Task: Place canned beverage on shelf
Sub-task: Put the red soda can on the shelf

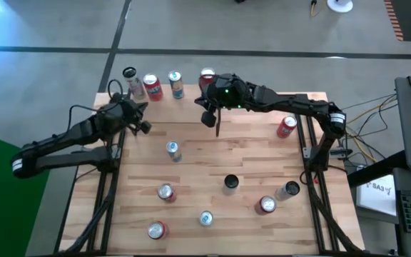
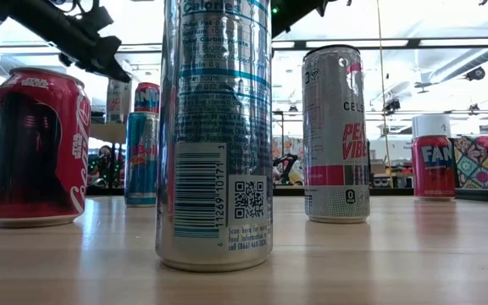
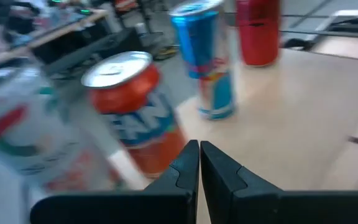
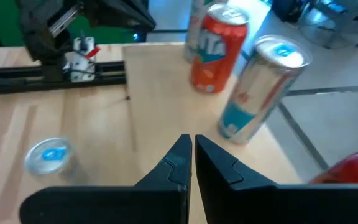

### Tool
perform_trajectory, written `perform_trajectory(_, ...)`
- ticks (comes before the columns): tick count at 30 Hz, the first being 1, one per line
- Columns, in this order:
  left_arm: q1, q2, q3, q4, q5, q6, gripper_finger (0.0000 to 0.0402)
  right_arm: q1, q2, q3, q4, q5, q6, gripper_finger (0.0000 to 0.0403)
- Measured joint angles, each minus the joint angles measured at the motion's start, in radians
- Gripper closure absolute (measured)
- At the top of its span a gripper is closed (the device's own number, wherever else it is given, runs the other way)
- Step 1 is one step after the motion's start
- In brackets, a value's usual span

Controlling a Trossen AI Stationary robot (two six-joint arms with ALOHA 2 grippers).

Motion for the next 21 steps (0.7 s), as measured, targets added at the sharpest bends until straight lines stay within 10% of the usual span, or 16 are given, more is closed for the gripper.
perform_trajectory(5, 0.033, -0.002, 0.002, 0.002, 0.010, 0.068, 0.0402, -0.025, 0.024, 0.020, 0.041, -0.001, -0.028, 0.0391)
perform_trajectory(11, 0.067, 0.047, 0.002, 0.031, 0.402, 0.206, 0.0402, -0.038, 0.053, 0.028, 0.056, 0.000, -0.087, 0.0391)
perform_trajectory(21, 0.184, 0.178, 0.008, 0.126, 0.250, 0.236, 0.0402, -0.041, 0.054, 0.031, 0.074, -0.001, -0.137, 0.0391)
